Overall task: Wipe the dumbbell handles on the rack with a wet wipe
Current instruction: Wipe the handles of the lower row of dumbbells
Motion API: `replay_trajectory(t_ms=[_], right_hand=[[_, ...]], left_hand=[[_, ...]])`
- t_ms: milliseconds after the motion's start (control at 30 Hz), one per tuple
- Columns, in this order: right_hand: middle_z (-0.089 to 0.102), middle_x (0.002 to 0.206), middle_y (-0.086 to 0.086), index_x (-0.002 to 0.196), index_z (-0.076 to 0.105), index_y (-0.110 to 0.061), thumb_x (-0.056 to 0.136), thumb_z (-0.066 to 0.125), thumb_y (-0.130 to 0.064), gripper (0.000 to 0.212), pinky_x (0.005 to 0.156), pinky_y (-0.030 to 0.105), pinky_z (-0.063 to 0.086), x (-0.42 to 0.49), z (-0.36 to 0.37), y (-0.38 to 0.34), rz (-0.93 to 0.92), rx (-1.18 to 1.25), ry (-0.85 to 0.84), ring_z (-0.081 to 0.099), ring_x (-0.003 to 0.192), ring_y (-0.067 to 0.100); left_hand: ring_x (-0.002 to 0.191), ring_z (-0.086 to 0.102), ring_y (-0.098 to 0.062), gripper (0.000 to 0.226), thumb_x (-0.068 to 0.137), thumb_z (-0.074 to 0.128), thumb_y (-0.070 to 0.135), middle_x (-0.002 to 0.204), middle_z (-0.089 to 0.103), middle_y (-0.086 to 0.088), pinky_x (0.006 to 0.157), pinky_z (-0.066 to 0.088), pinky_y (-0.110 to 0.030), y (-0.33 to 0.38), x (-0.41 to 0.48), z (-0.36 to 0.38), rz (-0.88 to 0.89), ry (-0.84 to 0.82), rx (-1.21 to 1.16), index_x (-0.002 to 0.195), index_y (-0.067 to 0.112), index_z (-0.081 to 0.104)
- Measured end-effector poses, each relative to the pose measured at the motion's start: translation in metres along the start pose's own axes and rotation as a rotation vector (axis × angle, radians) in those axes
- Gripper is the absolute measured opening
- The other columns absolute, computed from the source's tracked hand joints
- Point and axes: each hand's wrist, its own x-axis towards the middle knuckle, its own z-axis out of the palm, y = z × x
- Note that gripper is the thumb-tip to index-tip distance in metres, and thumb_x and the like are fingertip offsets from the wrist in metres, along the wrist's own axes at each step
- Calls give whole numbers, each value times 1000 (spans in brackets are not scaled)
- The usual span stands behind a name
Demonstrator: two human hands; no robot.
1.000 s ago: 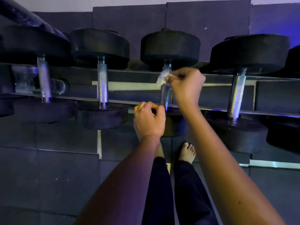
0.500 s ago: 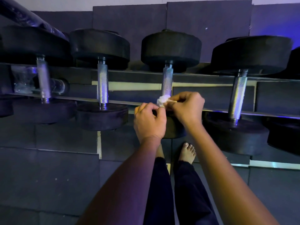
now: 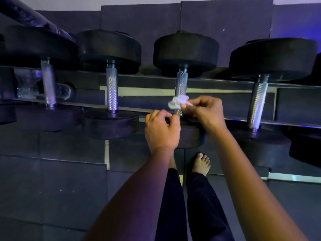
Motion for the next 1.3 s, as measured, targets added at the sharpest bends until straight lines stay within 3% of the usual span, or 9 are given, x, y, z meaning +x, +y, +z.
replay_trajectory(t_ms=[133, 367, 533, 667, 733, 867, 967, 1100, 1300], right_hand=[[73, 74, -1, 69, 72, -14, 67, 86, -11, 14, 74, 30, 58, -9, -4, 1, -57, -231, -19, 66, 69, 9], [73, 78, 13, 78, 74, -7, 68, 83, -6, 13, 71, 41, 60, 40, 10, -41, -97, 137, 143, 72, 75, 26], [74, 83, 9, 73, 73, -10, 70, 82, -6, 10, 80, 37, 59, 26, 10, -30, -58, 100, 87, 72, 85, 23], [71, 73, -5, 68, 73, -17, 69, 83, -12, 12, 67, 7, 50, -12, 2, -10, -107, -323, 5, 64, 69, -2], [68, 69, -6, 73, 75, -14, 71, 82, -13, 7, 58, 2, 44, -23, 4, -7, -134, -404, 7, 58, 63, -5], [68, 67, -6, 63, 70, -17, 66, 87, -23, 18, 58, 10, 47, -17, 12, -20, -124, -348, 107, 58, 60, 0], [66, 65, -9, 64, 69, -22, 68, 85, -27, 18, 64, 20, 51, -1, 23, -40, -191, -248, 251, 59, 62, 2], [63, 60, -11, 67, 71, -19, 66, 85, -26, 15, 63, 21, 51, 22, 33, -62, -182, -135, 392, 57, 57, 2], [60, 56, -11, 64, 69, -17, 70, 78, -19, 10, 63, 21, 51, 21, 39, -58, -188, -161, 442, 57, 56, 6]], left_hand=[[92, 53, -20, 19, 75, 42, 40, 80, 57, 9, 66, 34, -28, 0, 0, 0, -15, -11, 0, 66, 29, 55], [90, 51, -16, 21, 76, 42, 38, 80, 58, 7, 66, 32, -28, 1, -1, -1, -3, -25, -3, 68, 26, 57], [90, 50, -15, 23, 77, 42, 39, 81, 59, 7, 65, 32, -28, -1, 0, -1, -9, -36, 5, 69, 25, 59], [91, 51, -16, 27, 76, 42, 40, 82, 58, 8, 65, 34, -28, -1, 0, -1, 6, -26, 21, 72, 24, 63], [91, 52, -18, 27, 76, 43, 40, 80, 56, 10, 65, 34, -28, -1, 0, 0, -1, -11, 29, 72, 23, 63], [89, 53, -19, 37, 71, 35, 48, 79, 53, 11, 67, 40, -32, -1, 0, -1, 12, 5, 26, 71, 23, 62], [88, 50, -19, 34, 70, 33, 47, 73, 48, 11, 65, 34, -30, 0, 1, -2, 9, -1, 42, 65, 23, 55], [88, 50, -20, 37, 67, 26, 50, 72, 48, 10, 64, 31, -29, 0, 1, -1, 29, 6, 53, 64, 23, 52], [88, 50, -22, 38, 66, 25, 50, 73, 48, 8, 63, 30, -29, 0, 0, -1, 27, 12, 39, 64, 23, 52]])
